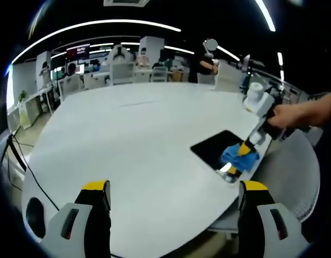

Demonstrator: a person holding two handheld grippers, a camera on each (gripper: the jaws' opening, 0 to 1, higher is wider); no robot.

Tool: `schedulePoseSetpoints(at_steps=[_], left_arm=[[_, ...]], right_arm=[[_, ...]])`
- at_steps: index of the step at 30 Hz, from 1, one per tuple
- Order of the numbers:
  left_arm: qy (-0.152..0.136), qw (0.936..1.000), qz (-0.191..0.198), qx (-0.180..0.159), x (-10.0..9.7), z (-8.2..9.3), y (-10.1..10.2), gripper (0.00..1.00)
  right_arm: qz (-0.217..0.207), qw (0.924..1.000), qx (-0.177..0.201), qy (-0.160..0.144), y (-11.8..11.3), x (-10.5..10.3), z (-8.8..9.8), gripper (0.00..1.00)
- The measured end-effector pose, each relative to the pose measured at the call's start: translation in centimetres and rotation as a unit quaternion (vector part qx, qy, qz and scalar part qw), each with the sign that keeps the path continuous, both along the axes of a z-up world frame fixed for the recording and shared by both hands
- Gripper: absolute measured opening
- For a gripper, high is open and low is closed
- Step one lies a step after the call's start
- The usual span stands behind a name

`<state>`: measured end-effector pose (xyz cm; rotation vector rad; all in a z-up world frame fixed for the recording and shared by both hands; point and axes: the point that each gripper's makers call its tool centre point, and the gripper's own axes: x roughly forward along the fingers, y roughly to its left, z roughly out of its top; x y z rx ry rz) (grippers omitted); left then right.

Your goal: Wipe the mirror surface with the cleaning cloth until all visible marks leave the cleaned area.

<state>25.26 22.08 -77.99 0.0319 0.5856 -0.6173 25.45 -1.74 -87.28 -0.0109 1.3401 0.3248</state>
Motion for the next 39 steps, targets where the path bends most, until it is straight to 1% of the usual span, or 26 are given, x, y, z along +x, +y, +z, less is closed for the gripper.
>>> schedulePoseSetpoints(at_steps=[10,11,12,13,15,17,19,21,24,29,32,34,36,38,39], left_arm=[[0.007,1.0000,0.000,0.000,-0.2,-0.6,0.2,1.00],[0.008,1.0000,0.000,0.000,-0.1,-0.7,0.2,1.00],[0.008,1.0000,0.000,0.000,0.0,-0.7,0.2,1.00],[0.008,1.0000,-0.001,0.001,0.1,-0.6,0.2,1.00],[0.007,1.0000,-0.002,0.001,0.3,-0.6,0.1,1.00],[0.006,1.0000,-0.003,0.000,0.5,-0.4,-0.1,1.00],[0.005,1.0000,-0.005,0.000,0.6,-0.4,-0.2,1.00],[0.005,0.9999,-0.008,0.003,0.7,-0.4,-0.4,1.00],[0.005,0.9999,-0.009,0.002,0.8,-0.4,-0.4,1.00],[0.004,1.0000,-0.008,0.000,1.0,-0.3,-0.3,1.00],[0.004,1.0000,-0.007,0.000,0.9,-0.4,-0.4,1.00],[0.005,1.0000,-0.007,-0.001,0.9,-0.5,-0.3,1.00],[0.006,1.0000,-0.006,-0.001,0.7,-0.5,-0.3,1.00],[0.006,1.0000,-0.004,-0.002,0.6,-0.5,-0.3,1.00],[0.006,1.0000,-0.003,-0.002,0.6,-0.6,-0.2,1.00]], right_arm=[[0.030,0.9993,0.020,0.000,4.1,0.1,0.1,0.00],[0.029,0.9992,0.028,0.001,4.6,0.1,0.1,0.00],[0.020,0.9987,0.046,0.006,5.4,0.0,0.1,0.00],[0.022,0.9986,0.048,0.007,5.7,0.0,0.0,0.00],[0.041,0.9986,0.034,-0.005,6.2,0.1,0.0,0.00],[0.041,0.9982,0.043,-0.004,6.9,-0.1,0.1,0.00],[0.042,0.9984,0.038,-0.004,6.9,0.1,0.0,0.00],[0.029,0.9983,0.050,0.004,6.6,0.1,0.1,0.00],[0.025,0.9978,0.061,0.003,6.5,0.1,0.0,0.00],[0.037,0.9978,0.054,-0.005,6.7,0.1,0.0,0.00],[0.036,0.9978,0.055,-0.003,6.6,0.1,0.1,0.00],[0.035,0.9979,0.055,-0.003,6.6,0.3,0.1,0.00],[0.040,0.9980,0.047,-0.014,6.4,1.0,0.1,0.00],[0.038,0.9982,0.046,-0.008,6.4,1.2,0.2,0.00],[0.039,0.9982,0.045,-0.012,6.4,1.7,0.2,0.00]])
